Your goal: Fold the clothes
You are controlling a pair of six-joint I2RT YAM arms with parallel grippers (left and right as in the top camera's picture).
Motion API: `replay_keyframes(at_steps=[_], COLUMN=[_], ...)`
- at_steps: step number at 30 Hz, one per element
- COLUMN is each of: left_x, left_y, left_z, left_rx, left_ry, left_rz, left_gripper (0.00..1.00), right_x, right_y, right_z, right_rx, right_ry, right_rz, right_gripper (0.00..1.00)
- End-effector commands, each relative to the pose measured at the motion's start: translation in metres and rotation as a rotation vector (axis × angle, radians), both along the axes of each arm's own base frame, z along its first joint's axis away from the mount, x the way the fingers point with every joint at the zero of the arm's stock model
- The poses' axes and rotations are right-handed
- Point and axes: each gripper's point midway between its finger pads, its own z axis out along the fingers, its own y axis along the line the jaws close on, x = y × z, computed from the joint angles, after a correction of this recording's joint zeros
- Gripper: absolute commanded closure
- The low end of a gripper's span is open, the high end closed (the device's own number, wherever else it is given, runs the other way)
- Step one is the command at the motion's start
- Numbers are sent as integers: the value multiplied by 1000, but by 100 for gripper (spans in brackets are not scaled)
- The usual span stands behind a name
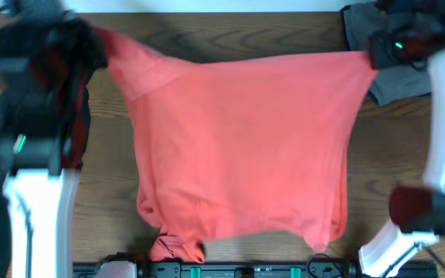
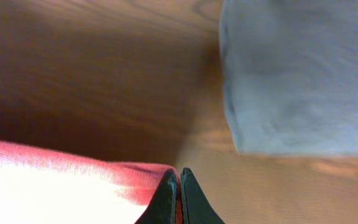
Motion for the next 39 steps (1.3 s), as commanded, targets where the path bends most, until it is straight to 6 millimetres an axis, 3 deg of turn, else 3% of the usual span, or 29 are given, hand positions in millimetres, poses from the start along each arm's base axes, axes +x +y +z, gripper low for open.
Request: replay_keyframes(at_steps=[1, 4, 7, 10, 13, 18, 21, 29, 39], left_x=[53, 99, 139, 170, 189, 194, 192, 175, 156], left_y=[1, 1, 1, 1, 1, 1, 1, -12, -12], left_z=[-54, -102, -143, -174, -199, -213, -206, -181, -194], left_rx=[-16, -16, -15, -16, -16, -16, -24, -59, -63], left_ry=[94, 137, 135, 106, 88, 97, 92, 106, 216], left_rz=[0, 1, 2, 1, 1, 1, 3, -67, -64], left_gripper=[94, 94, 94, 94, 94, 94, 94, 94, 94], right_x=[43, 95, 135, 163, 177, 176, 167, 134, 113], right_y=[-1, 5, 16, 26, 34, 40, 42, 46, 52], right_z=[-53, -98, -129, -153, -167, -166, -160, -120, -125], right_rx=[8, 19, 34, 43, 46, 49, 69, 93, 131], right_ry=[30, -27, -104, -167, -201, -200, -169, -117, -33], right_rz=[25, 42, 67, 89, 105, 113, 99, 109, 123], right_gripper=[99, 99, 99, 99, 96, 96, 98, 98, 99])
